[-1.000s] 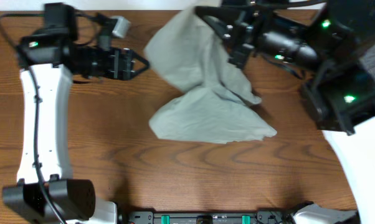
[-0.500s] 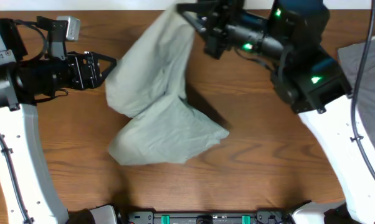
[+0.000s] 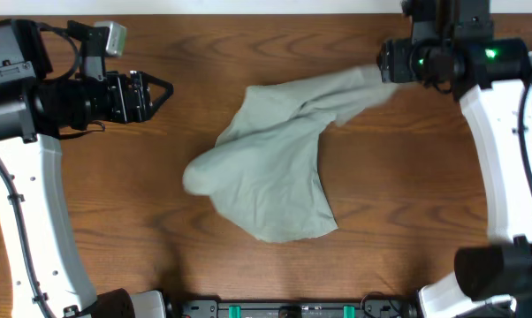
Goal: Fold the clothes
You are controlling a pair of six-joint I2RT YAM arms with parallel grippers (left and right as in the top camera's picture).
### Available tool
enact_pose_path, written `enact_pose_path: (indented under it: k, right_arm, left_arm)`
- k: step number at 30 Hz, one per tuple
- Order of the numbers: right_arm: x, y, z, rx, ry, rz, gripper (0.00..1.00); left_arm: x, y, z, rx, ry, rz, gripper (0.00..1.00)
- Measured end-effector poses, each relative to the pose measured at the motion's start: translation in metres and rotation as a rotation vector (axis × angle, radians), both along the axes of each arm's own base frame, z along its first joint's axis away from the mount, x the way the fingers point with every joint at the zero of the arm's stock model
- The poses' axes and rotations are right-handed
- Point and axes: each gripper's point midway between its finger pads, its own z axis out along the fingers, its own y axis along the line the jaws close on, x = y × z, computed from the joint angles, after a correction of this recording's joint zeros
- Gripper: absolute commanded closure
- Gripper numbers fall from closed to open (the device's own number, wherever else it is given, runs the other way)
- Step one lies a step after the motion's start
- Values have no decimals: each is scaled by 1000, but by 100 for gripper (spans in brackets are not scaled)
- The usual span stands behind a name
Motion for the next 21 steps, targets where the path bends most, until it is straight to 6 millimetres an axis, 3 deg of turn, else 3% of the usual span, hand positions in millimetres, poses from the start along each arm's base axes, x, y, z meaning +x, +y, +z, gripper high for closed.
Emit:
enact_pose_path:
  k: [2,5,9,14,16,21]
  right_arm:
    - [0,5,-16,25,51,35,28]
    - [-7,28,-17,91,65,142,25]
    - [-35,66,-21,131,141,278,17]
    - [-73,94,-43,102,278,370,21]
    - [-88,95,-67,93,367,383,23]
    - [-142,89,-154,96,661,412,25]
  left_arm:
    - [0,0,-1,5,5,1,29]
    - [-1,1,-3,13,11,6,29]
    - [-1,2,-3,17,12,9,29]
    - [-1,2,-3,17,12,9,29]
    - [-1,2,-3,17,12,9,28]
    - [-1,2,-3,17,11,9,28]
